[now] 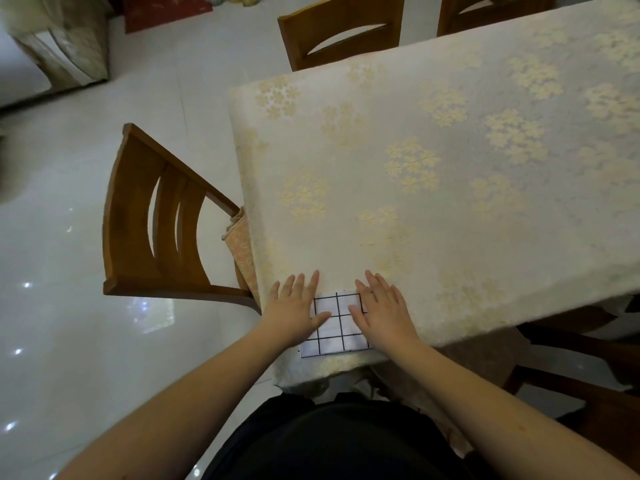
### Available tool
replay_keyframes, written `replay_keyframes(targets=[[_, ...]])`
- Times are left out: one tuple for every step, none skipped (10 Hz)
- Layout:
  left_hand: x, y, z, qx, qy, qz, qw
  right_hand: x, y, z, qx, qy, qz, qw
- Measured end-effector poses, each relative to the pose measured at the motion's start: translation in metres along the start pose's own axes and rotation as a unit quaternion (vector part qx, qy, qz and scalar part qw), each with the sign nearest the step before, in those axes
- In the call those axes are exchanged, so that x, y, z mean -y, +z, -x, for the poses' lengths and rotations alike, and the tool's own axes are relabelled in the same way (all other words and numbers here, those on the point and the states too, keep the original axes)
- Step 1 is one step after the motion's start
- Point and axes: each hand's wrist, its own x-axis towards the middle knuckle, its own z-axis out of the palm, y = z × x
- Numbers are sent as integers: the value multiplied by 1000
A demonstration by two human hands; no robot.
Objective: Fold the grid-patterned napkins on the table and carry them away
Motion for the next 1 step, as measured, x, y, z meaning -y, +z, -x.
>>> replay_keyframes(targets=[[-7,-13,16,-48,10,-25,998,20,-22,11,14,-2,11,1000]])
